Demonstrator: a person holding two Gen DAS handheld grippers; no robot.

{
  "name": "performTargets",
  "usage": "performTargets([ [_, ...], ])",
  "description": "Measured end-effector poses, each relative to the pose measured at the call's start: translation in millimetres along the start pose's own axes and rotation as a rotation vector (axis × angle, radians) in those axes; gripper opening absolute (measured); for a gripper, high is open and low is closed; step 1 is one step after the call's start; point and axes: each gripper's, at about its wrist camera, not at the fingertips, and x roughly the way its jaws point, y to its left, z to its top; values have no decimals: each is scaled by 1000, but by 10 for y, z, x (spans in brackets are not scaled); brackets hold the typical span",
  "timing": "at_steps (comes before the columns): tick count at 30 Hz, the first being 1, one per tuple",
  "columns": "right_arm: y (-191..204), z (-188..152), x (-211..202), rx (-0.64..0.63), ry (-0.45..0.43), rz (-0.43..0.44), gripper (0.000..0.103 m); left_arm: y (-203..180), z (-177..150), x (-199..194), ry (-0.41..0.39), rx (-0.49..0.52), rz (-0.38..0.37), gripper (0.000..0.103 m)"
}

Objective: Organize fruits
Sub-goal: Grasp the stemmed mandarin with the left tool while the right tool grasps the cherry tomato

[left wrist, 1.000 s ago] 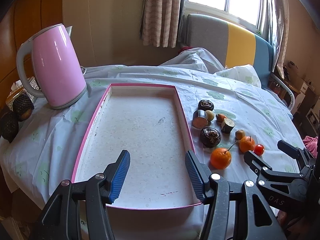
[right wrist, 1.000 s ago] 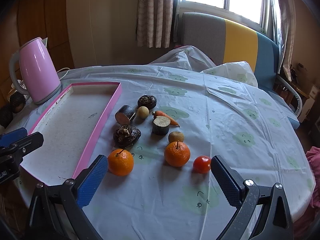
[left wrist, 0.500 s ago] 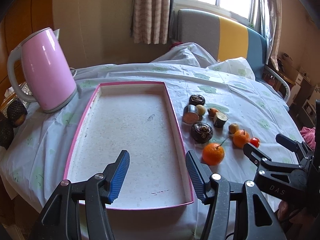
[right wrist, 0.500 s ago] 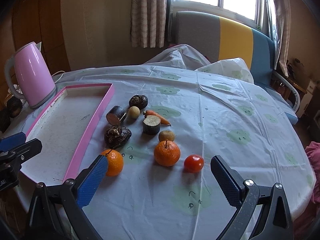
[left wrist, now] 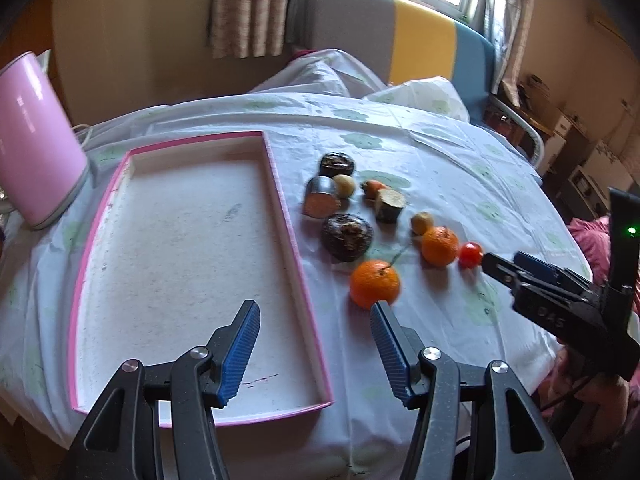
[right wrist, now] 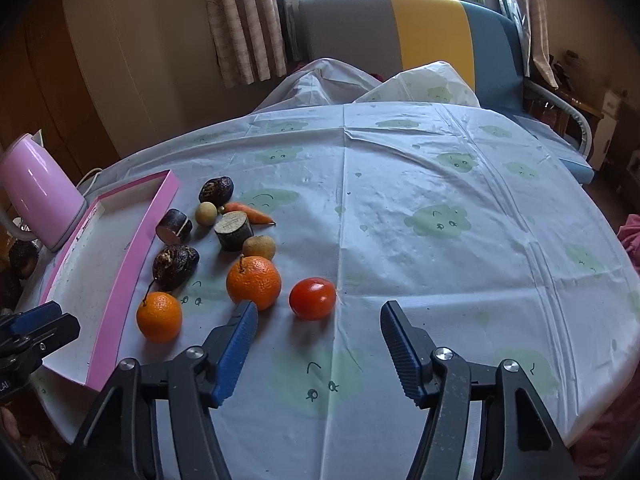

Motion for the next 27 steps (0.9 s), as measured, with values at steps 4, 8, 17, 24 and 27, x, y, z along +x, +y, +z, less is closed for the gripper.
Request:
performTargets([
  [4,13,-14,121,-32,27,-5,51,-188,44,67,11,80,-64,49],
  [8,21,0,268,-62,55,-4,46,-341,104,178,29,139,-96,48],
  [17,14,60,445,-85,66,12,40,-478,180,593,105,213,-63,48],
  [24,-38,62,452,-77,64,34,31,-441,178,681,100,193,-63,38],
  [27,-57,79,412,-61,62,44,30,-396,178,646,84,165,-66,38],
])
